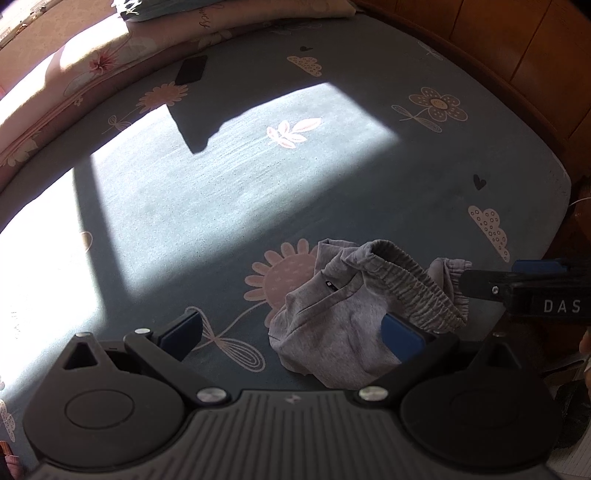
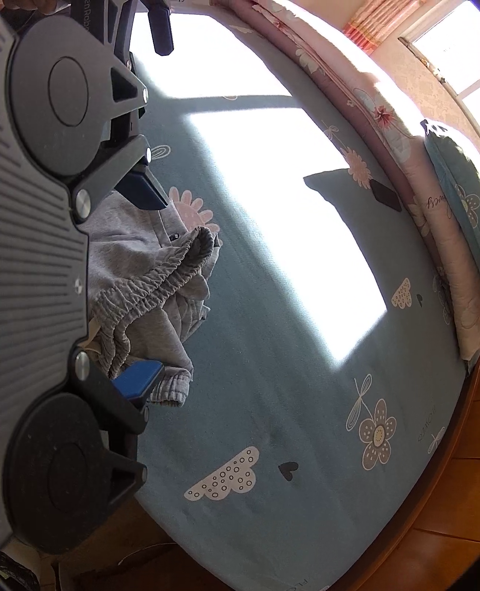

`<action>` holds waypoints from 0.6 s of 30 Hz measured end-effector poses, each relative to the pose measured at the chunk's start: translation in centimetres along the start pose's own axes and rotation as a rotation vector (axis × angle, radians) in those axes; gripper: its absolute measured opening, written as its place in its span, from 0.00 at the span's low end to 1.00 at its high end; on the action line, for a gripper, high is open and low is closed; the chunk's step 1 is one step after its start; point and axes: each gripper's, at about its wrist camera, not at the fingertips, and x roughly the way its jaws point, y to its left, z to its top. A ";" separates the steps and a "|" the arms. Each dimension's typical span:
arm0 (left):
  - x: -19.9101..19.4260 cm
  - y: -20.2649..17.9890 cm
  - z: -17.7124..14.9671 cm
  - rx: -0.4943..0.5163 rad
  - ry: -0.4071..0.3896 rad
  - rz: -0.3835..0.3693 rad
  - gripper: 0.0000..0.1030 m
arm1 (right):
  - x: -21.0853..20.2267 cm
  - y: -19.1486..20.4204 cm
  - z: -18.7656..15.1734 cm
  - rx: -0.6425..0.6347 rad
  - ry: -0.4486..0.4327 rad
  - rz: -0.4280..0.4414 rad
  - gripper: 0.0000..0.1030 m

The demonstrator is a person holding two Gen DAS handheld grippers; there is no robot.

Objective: Fold clothes
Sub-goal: 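Move the right gripper to the grey sweatpants waistband and grasp it, then grasp the waistband with the left gripper beside the right gripper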

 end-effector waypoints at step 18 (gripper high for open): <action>5.9 0.2 -1.0 0.153 0.063 0.015 0.78 | 10.3 1.4 0.4 -0.497 0.135 0.107 0.60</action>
